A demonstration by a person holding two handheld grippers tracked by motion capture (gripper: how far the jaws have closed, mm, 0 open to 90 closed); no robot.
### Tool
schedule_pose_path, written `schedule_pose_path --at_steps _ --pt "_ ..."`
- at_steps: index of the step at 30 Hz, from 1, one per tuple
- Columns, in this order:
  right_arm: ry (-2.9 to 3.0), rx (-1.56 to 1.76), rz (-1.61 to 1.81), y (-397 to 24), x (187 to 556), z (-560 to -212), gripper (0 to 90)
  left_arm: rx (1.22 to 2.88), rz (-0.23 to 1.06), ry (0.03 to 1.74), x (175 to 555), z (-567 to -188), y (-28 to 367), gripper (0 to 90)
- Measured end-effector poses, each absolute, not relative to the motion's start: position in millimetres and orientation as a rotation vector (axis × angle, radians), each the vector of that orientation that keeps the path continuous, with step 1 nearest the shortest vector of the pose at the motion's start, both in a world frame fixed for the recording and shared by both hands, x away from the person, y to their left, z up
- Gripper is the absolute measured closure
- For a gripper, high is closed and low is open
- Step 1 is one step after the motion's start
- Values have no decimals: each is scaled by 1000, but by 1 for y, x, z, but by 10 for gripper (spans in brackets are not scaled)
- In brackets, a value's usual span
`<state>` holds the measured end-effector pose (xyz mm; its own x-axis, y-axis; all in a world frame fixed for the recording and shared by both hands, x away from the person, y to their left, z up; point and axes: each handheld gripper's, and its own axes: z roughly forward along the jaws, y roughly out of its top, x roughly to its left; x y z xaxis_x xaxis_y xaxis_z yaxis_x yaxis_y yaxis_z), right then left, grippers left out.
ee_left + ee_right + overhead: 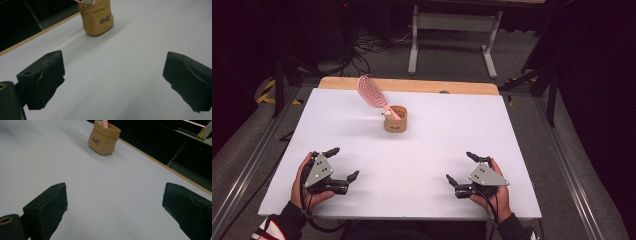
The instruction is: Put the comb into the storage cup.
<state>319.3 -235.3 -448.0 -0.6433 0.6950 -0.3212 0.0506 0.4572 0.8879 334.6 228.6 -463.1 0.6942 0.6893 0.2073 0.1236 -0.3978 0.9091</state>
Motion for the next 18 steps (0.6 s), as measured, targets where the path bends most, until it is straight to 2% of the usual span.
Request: schedule_pose_path --at_steps 18 --pt "2001 644 1200 -237 321 -448 69 1900 706 624 337 -462 227 53"
